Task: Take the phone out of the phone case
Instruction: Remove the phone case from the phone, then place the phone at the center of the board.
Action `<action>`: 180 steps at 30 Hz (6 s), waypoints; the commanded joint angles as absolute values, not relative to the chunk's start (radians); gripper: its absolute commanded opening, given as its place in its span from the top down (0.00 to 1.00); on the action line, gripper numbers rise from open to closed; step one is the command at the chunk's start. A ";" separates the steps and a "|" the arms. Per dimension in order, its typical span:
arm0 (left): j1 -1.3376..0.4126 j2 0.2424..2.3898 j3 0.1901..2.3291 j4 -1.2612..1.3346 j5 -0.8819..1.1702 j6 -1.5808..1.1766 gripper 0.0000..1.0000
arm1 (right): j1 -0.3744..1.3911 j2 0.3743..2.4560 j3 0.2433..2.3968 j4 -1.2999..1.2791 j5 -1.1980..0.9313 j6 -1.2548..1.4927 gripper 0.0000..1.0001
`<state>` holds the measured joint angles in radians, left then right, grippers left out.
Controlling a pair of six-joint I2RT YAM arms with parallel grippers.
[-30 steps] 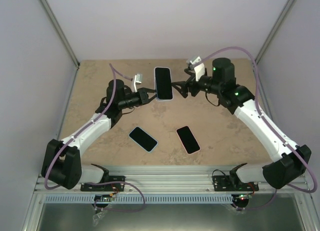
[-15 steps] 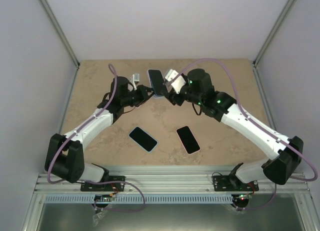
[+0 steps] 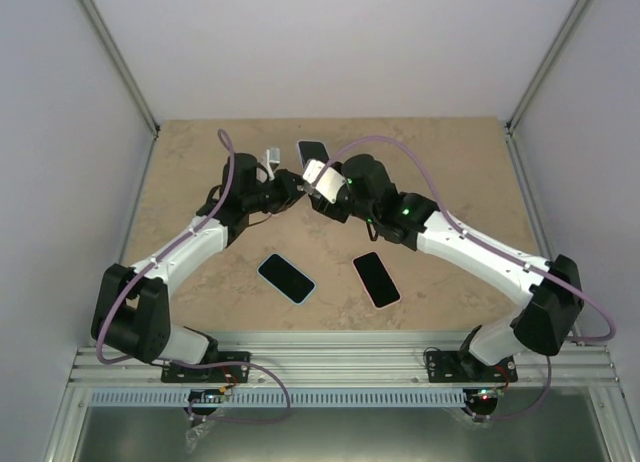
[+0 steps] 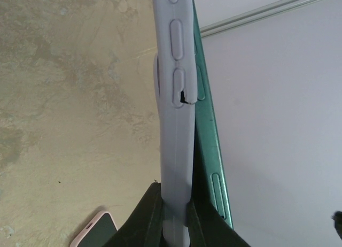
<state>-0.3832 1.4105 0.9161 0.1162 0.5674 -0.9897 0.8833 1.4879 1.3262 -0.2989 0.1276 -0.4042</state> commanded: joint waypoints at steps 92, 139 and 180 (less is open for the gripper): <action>-0.405 1.339 0.845 0.370 0.688 -1.018 1.00 | 0.817 1.518 1.206 0.021 0.290 -0.623 0.99; -0.392 1.358 0.851 0.245 0.566 -0.931 1.00 | 0.804 1.406 1.407 -0.185 0.281 -0.558 0.99; -0.330 1.960 1.413 -0.183 0.659 -0.601 1.00 | 0.571 1.680 1.009 0.401 0.334 -0.779 0.99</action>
